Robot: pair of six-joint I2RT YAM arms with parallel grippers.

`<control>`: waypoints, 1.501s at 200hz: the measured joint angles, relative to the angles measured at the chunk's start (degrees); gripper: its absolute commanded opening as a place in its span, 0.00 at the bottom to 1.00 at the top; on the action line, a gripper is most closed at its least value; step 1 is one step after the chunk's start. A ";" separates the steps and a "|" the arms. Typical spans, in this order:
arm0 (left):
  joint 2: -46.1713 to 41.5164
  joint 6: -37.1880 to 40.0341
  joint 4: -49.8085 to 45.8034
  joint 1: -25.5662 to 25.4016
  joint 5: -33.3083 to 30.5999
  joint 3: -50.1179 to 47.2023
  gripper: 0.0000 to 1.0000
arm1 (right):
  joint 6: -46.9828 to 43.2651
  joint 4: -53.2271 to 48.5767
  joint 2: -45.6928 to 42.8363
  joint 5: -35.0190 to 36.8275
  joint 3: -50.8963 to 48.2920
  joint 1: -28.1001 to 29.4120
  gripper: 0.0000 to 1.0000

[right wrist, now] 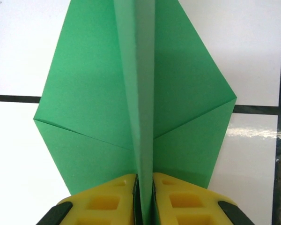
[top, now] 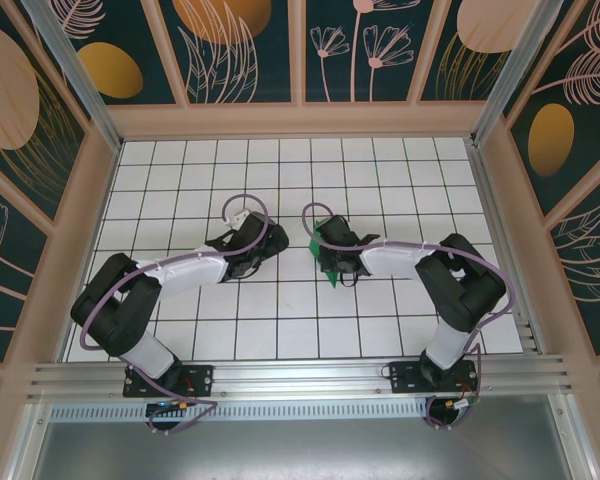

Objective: Fold a paper plane with a square sheet of paper (pick it up from the middle)
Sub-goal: Move a paper plane to the center of the table.

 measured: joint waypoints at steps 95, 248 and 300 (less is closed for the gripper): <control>-3.17 -0.35 -1.07 3.04 -1.84 -2.60 0.99 | 0.92 -3.74 3.10 4.90 7.45 -0.11 0.08; -9.55 5.05 -1.49 6.10 -4.48 -6.23 0.99 | -4.24 -9.62 23.93 5.75 34.56 -4.11 0.22; -9.55 5.05 -1.49 6.10 -4.35 -6.23 0.98 | -1.36 -7.04 23.80 5.77 32.74 -4.11 0.24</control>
